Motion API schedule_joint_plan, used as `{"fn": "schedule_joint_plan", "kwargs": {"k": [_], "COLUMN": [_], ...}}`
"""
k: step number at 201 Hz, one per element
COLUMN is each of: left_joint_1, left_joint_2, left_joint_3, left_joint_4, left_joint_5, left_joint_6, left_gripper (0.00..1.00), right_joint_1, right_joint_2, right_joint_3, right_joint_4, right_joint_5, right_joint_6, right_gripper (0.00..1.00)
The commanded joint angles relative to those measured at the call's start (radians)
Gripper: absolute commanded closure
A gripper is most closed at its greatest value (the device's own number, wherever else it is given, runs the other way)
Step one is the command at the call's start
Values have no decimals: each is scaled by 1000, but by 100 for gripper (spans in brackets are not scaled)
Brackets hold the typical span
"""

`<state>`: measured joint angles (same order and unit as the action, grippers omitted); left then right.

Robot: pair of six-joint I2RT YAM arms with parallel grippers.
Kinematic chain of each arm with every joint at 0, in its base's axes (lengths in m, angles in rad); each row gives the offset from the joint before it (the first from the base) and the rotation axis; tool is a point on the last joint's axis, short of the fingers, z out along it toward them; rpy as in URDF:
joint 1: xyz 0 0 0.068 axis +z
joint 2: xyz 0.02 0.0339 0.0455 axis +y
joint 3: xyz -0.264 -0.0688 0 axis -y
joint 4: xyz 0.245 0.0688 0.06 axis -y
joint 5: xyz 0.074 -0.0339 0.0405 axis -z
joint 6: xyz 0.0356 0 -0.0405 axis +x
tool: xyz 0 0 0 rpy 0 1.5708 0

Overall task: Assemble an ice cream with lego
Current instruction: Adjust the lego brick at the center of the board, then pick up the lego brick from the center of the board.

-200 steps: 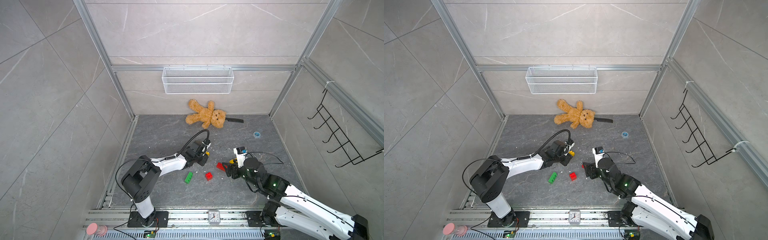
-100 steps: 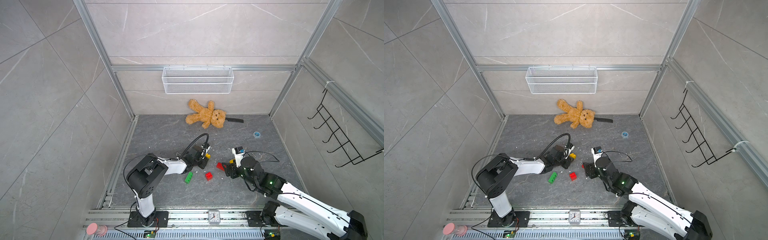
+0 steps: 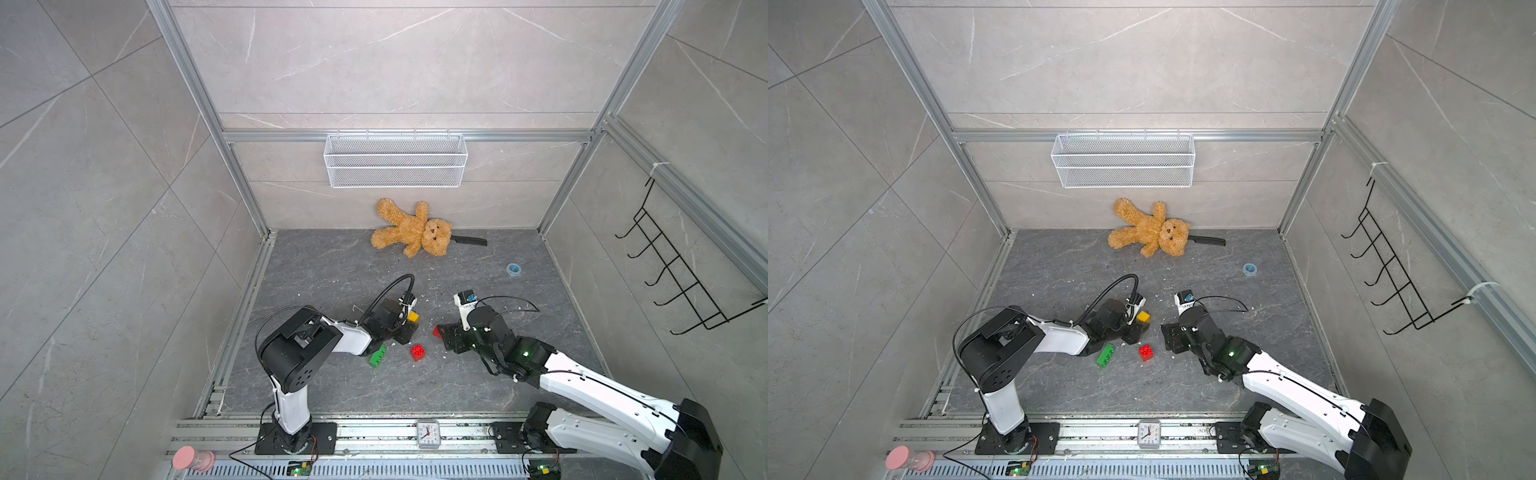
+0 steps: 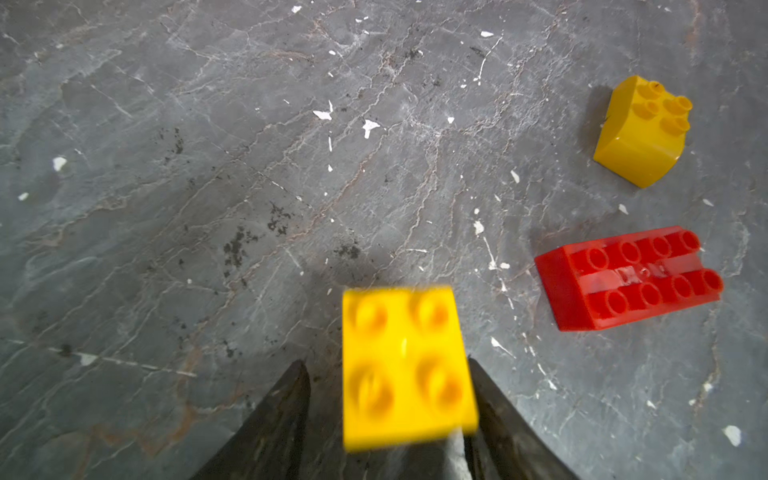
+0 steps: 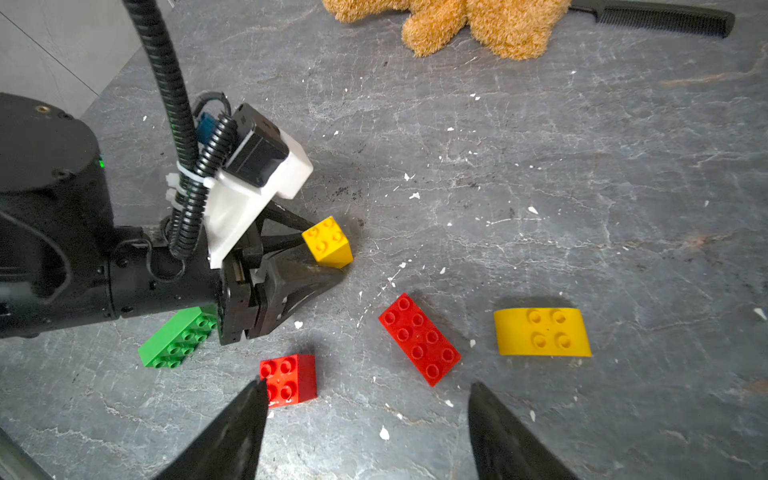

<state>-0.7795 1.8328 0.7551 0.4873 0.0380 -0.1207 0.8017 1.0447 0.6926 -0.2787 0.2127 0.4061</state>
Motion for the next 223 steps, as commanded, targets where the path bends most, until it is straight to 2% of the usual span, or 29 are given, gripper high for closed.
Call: {"fn": "schedule_joint_plan", "kwargs": {"k": [1, 23, 44, 67, 84, 93, 120, 146, 157, 183, 223], "left_joint_1": [-1, -1, -1, 2, 4, 13, 53, 93, 95, 98, 100], "left_joint_2": [-4, -49, -154, -330, -465, -535, -719, -845, -892, -982, -1036], "left_joint_3": [-27, -30, -18, 23, 37, 39, 17, -40, -76, -156, -225], "left_joint_4": [33, 4, -78, -242, -356, -422, -639, -775, -795, -805, -800], "left_joint_5": [5, 1, -37, -116, -183, -215, -297, -246, -222, -190, -199], "left_joint_6": [-19, -19, -29, -11, -7, -21, -97, -192, -232, -302, -365], "left_gripper": [35, 30, 23, 17, 12, 9, 9, 10, 11, 12, 11], "right_joint_1": [-4, -4, -13, -41, -83, -89, -90, -91, -88, -89, -83], "right_joint_2": [41, 82, 159, 224, 284, 350, 584, 751, 807, 880, 944], "right_joint_3": [69, 127, 218, 297, 357, 407, 606, 733, 775, 831, 885], "right_joint_4": [-69, -115, -193, -231, -238, -256, -364, -436, -464, -505, -537], "right_joint_5": [-21, -39, -64, -113, -211, -226, -308, -367, -351, -326, -352], "right_joint_6": [-19, -41, -86, -139, -175, -194, -249, -307, -337, -398, -443], "right_gripper": [23, 23, 23, 24, 24, 24, 27, 31, 31, 30, 30]}}
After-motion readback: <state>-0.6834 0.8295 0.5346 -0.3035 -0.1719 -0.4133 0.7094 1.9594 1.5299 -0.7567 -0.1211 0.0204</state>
